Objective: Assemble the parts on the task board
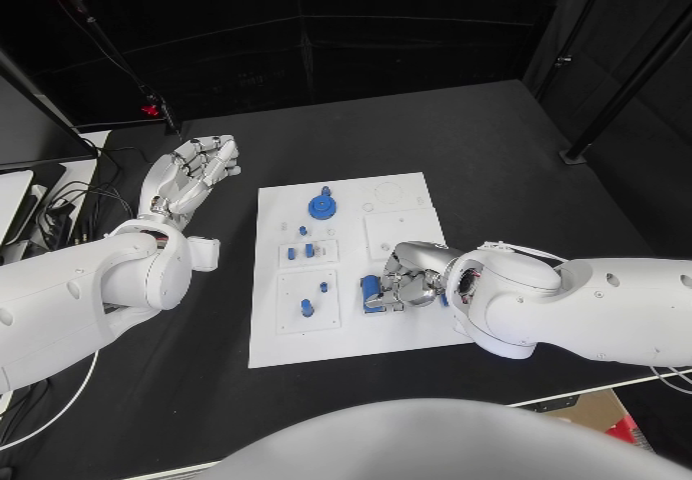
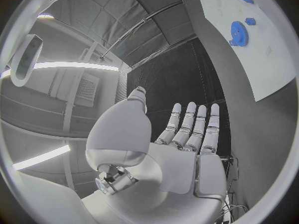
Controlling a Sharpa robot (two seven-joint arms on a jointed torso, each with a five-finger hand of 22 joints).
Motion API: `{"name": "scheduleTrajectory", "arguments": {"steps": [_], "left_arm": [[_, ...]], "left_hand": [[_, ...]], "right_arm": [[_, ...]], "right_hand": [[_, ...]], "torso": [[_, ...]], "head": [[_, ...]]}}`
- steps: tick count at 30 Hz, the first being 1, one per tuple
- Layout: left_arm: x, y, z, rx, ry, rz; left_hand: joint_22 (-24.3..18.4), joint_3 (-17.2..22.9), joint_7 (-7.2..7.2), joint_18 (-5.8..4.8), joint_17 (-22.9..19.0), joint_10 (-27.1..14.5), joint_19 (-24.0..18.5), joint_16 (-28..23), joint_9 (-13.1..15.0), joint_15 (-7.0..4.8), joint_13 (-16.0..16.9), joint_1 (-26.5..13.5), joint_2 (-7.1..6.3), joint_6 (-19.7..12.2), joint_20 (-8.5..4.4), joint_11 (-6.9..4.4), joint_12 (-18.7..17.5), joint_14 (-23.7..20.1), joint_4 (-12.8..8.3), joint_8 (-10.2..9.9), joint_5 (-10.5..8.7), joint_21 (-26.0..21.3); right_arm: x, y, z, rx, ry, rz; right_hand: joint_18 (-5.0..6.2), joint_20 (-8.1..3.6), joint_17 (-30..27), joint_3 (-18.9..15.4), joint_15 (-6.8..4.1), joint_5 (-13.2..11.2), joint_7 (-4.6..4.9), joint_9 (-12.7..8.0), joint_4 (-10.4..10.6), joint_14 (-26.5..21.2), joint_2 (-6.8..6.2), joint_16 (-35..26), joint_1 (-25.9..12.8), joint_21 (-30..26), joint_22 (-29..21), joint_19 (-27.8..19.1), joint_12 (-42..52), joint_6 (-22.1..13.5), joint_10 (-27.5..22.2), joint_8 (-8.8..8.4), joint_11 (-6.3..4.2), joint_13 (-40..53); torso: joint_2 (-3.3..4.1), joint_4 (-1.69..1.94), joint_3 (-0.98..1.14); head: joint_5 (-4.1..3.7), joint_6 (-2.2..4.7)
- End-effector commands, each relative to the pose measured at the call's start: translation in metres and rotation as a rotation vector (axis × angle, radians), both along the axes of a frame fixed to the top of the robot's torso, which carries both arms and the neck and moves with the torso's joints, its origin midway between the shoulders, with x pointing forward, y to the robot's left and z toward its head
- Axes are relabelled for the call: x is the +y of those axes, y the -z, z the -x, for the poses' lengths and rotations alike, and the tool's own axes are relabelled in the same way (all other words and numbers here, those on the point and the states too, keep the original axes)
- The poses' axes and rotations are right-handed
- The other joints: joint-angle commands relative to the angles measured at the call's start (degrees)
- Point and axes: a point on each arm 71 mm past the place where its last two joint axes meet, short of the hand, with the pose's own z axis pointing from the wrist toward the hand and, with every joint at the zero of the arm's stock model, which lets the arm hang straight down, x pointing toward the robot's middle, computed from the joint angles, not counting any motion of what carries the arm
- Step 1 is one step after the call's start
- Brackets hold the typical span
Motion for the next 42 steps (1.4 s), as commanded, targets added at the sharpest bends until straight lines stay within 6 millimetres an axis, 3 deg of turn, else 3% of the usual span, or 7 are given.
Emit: {"name": "scheduleTrajectory", "arguments": {"steps": [1, 24, 26, 29, 33, 38, 42], "left_arm": [[-0.001, -0.008, 0.002, -0.097, 0.02, 0.031], [-0.002, -0.007, 0.002, -0.094, 0.023, 0.031], [-0.002, -0.007, 0.002, -0.093, 0.023, 0.032], [-0.002, -0.007, 0.002, -0.093, 0.023, 0.031], [-0.002, -0.007, 0.001, -0.094, 0.022, 0.031], [-0.003, -0.006, 0.001, -0.094, 0.023, 0.03], [-0.004, -0.006, 0.001, -0.093, 0.025, 0.031]], "left_hand": [[-0.09, 0.22, 8.61, -0.9, -0.05, -0.5, -0.26, 0.35, -0.05, 0.04, -0.05, -0.06, 0.49, -0.46, -0.02, -0.04, 0.33, -0.26, -0.05, 0.19, 0.16, -0.33], [-0.09, 0.22, 8.61, -0.9, -0.05, -0.5, -0.26, 0.35, -0.05, 0.04, -0.05, -0.06, 0.49, -0.46, -0.02, -0.04, 0.33, -0.26, -0.05, 0.19, 0.16, -0.33], [-0.09, 0.22, 8.61, -0.9, -0.05, -0.5, -0.26, 0.35, -0.05, 0.04, -0.05, -0.06, 0.49, -0.46, -0.02, -0.04, 0.33, -0.26, -0.05, 0.19, 0.16, -0.33], [-0.09, 0.22, 8.61, -0.9, -0.05, -0.5, -0.26, 0.35, -0.05, 0.04, -0.05, -0.06, 0.49, -0.46, -0.02, -0.04, 0.33, -0.26, -0.05, 0.19, 0.16, -0.33], [-0.09, 0.22, 8.61, -0.9, -0.05, -0.5, -0.26, 0.35, -0.05, 0.04, -0.05, -0.06, 0.49, -0.46, -0.02, -0.04, 0.33, -0.26, -0.05, 0.19, 0.16, -0.33], [-0.09, 0.22, 8.61, -0.9, -0.05, -0.5, -0.26, 0.35, -0.05, 0.04, -0.05, -0.06, 0.49, -0.46, -0.02, -0.04, 0.33, -0.26, -0.05, 0.19, 0.16, -0.33], [-0.04, 0.16, 8.61, -0.9, -0.2, -0.53, -0.24, 0.47, -0.1, 0.04, -0.12, -0.01, 0.56, -0.49, -0.02, -0.04, 0.46, -0.27, -0.05, 0.29, 0.24, -0.31]], "right_arm": [[-0.001, 0.002, 0.001, 0.015, -0.002, 0.027], [-0.005, -0.005, 0.0, -0.058, 0.018, -0.055], [-0.01, -0.009, -0.001, -0.101, 0.034, -0.11], [-0.021, -0.015, -0.001, -0.15, 0.057, -0.199], [-0.042, -0.021, -0.003, -0.213, 0.087, -0.284], [-0.063, -0.02, -0.005, -0.224, 0.121, -0.285], [-0.08, -0.017, -0.002, -0.185, 0.156, -0.229]], "right_hand": [[-0.42, -0.32, 15.06, -0.22, -0.48, 0.28, -0.11, 0.13, 0.13, 5.96, 0.0, 0.14, 0.42, 0.19, 15.08, 6.06, 0.15, -0.45, 6.07, 0.36, -0.46, 15.08], [-0.42, -0.22, 15.06, -1.33, -0.32, 0.87, 0.37, 1.2, 1.06, 5.96, 0.02, 0.14, 0.65, 0.19, 15.08, 6.06, 0.15, -1.8, 6.07, 0.35, -0.09, 15.08], [-0.42, -0.08, 15.06, -2.21, -0.06, 2.84, 1.0, 1.33, 1.13, 5.96, -0.42, 0.14, -0.4, 0.19, 15.08, 6.06, 0.15, -3.34, 6.07, -0.16, 0.39, 15.08], [-0.42, 0.72, 15.06, -3.86, 1.13, 8.76, 3.21, 1.02, 1.13, 5.96, -1.25, 0.14, -2.31, 0.19, 15.08, 6.06, 0.15, -9.64, 6.07, -1.75, 2.2, 15.08], [-0.42, 2.32, 15.06, -5.22, 2.93, 12.64, 4.86, 1.93, 1.02, 5.96, -1.42, 0.14, -3.13, 0.19, 15.08, 6.06, 0.15, -15.36, 6.07, 0.28, 3.82, 15.08], [-0.42, 3.01, 15.06, -5.96, 3.27, 13.1, 5.05, 2.89, 1.05, 5.96, -1.53, 0.14, -3.05, 0.19, 15.08, 6.06, 0.15, -18.4, 6.07, 3.13, 4.12, 15.08], [-0.42, 3.25, 15.06, -6.25, 3.45, 13.16, 5.18, 3.23, 1.1, 5.96, -1.44, 0.14, -3.16, 0.19, 15.08, 6.06, 0.15, -19.65, 6.07, 4.45, 4.26, 15.08]], "torso": [[-0.01, -0.02, -0.01], [0.03, 0.02, 0.01], [0.03, 0.02, 0.03], [0.0, 0.08, 0.02], [-0.03, -0.04, -0.1], [-0.06, -0.06, -0.16], [0.09, 0.05, 0.05]], "head": [[-0.08, 0.0], [-0.53, 0.0], [-0.59, 0.0], [-0.76, 0.0], [-1.36, 0.0], [-2.25, 0.0], [-2.87, 0.0]]}}
